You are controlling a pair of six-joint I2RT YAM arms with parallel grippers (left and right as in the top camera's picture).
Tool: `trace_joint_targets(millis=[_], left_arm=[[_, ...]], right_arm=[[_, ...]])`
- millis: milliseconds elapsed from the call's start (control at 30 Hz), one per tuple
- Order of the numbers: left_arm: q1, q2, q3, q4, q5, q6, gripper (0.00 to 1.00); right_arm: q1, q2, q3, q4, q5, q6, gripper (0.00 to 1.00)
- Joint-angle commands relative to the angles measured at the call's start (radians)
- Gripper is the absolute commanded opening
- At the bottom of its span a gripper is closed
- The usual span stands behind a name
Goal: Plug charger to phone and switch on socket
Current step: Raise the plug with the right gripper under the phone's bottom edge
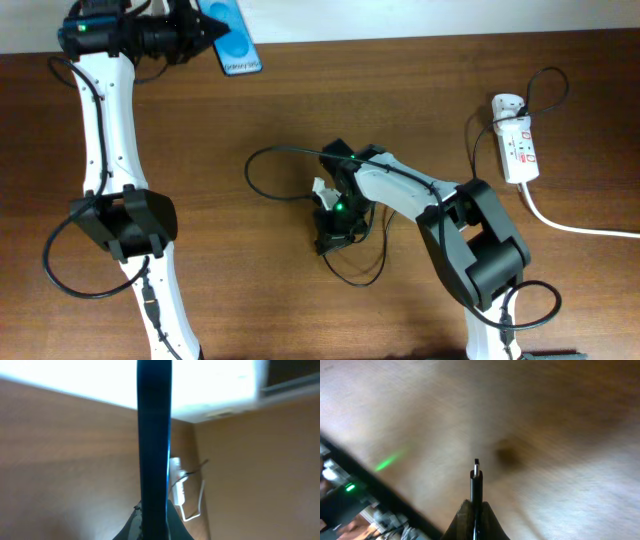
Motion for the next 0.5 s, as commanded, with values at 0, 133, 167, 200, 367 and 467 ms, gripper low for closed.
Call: trace_joint_targets(millis=[0, 133, 167, 200, 367, 467], left_arm=[[0.0, -0.004, 0.015, 0.179, 0.379, 0.01, 0.0], [0.0, -0.004, 0.015, 0.305, 0.492, -0.123, 0.0], [-0.001, -0.004, 0.015, 0.338, 0.528, -0.138, 0.0], [-0.005, -0.004, 0.015, 0.344, 0.526, -0.173, 0.0], [-0.028, -0.004, 0.015, 0.344, 0.512, -0.236, 0.0], [-0.031, -0.004, 0.015, 0.343, 0.486, -0.292, 0.0]], right_arm=[[-0.076, -0.031, 0.066, 0.002, -0.279, -0.135, 0.04], [-0.235, -0.056, 0.185, 0.004, -0.728, -0.321, 0.04], [-0.261, -0.056, 0.201, 0.028, -0.809, -0.341, 0.04], [-0.272, -0.056, 0.211, 0.061, -0.855, -0.341, 0.04], [-0.264, -0.056, 0.349, 0.096, -0.792, -0.244, 0.04], [-0.225, -0.057, 0.5, 0.109, -0.671, -0.175, 0.04]])
